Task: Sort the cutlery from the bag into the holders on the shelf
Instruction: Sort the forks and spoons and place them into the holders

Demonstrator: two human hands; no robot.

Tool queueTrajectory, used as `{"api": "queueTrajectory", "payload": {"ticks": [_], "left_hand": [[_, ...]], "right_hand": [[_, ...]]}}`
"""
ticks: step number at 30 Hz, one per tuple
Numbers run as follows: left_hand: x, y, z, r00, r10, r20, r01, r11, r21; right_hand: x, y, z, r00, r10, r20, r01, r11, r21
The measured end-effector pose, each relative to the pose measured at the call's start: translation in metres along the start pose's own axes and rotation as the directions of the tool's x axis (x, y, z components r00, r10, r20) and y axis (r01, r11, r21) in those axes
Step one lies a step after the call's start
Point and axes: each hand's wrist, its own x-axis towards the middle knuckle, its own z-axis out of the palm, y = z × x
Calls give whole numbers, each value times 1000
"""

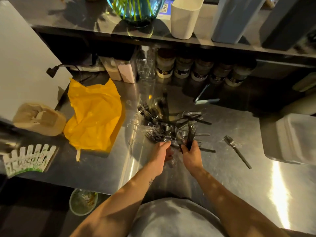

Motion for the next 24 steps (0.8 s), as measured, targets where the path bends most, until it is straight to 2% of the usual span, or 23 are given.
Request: {"api": "queueTrajectory", "payload": {"ticks": [2, 5, 8, 10, 12, 15, 19, 22, 24], "left_hand": [[-2, 2, 11, 999, 31, 33, -31, 999, 21], [0, 3, 23, 1000, 15, -25, -15, 1000, 21], [1, 3, 35, 1000, -21, -4, 21, 997, -76], [0, 2, 43, 999, 5, 35, -1, 994, -106], [-1, -1, 52, 999, 52, 8, -51, 996, -69], [6, -8, 65, 995, 65, -74, -67, 997, -35], [8, -7, 72, 993, 62, -100, -60, 998, 24], [10, -9, 71, 989, 48, -139, -47, 999, 8], [13, -6, 66, 986, 27, -164, -41, 995, -85]], "right_hand": [[-5, -1, -4, 999, -35, 37, 35, 999, -2], [-12, -2, -9, 993, -66, 94, 66, 998, 3], [-13, -3, -18, 985, -116, 129, 122, 992, -35], [-14, -4, -23, 971, -171, 167, 181, 983, -43], [-13, -6, -29, 964, -203, 170, 219, 972, -83], [-8, -1, -36, 965, -214, 152, 233, 965, -122], [-2, 5, -45, 963, -227, 144, 250, 955, -161], [0, 10, -51, 964, -218, 151, 243, 953, -180], [3, 18, -55, 976, -174, 132, 195, 966, -171]]}}
